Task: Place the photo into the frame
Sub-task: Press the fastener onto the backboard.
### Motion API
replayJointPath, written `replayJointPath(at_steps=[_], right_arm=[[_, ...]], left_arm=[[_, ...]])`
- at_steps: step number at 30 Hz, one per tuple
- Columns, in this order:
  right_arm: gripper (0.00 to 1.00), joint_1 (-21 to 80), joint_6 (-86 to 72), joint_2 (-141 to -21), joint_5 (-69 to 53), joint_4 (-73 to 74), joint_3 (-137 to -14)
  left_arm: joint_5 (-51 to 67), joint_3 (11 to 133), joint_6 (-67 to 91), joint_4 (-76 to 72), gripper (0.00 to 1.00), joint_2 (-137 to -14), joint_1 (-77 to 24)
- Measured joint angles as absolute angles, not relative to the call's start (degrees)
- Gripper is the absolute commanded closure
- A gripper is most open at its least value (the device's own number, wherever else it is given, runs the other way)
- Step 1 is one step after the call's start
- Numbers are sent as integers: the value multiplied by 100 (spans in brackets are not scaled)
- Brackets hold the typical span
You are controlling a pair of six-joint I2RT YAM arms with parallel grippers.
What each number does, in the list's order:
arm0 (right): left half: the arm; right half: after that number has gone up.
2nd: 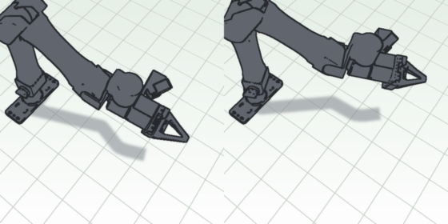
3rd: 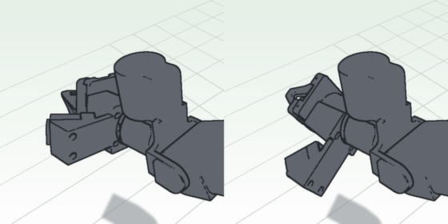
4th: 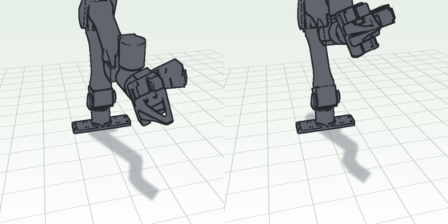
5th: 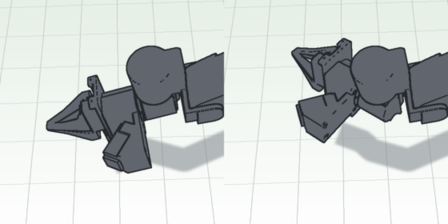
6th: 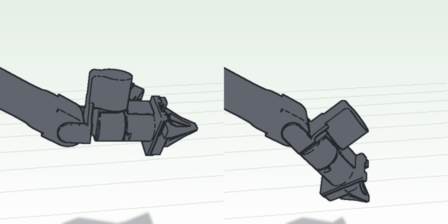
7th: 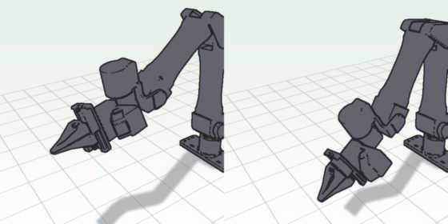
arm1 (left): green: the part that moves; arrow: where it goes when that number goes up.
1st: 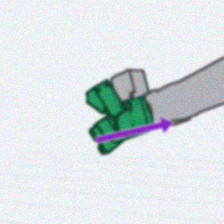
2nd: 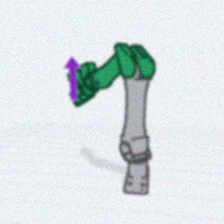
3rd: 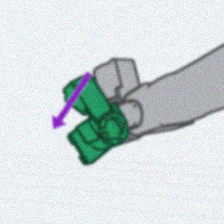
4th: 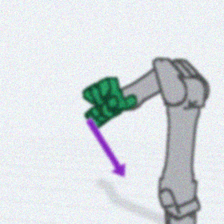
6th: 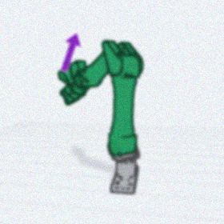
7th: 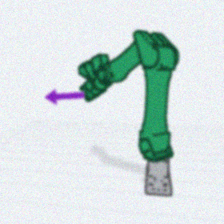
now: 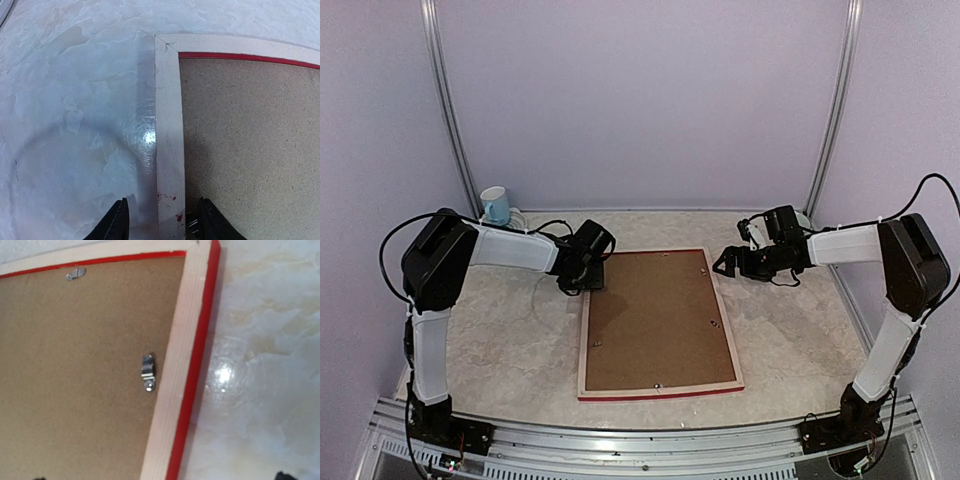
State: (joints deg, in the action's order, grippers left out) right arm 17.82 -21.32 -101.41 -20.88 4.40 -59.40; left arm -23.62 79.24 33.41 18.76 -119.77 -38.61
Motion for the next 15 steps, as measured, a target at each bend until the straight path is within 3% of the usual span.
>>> replayJointPath(at_steps=[15], right_arm=[[1, 1780, -2154, -10141, -2143, 438, -5940]], left_arm=[[-2547, 7878, 3308, 1844, 42, -11952, -3879]])
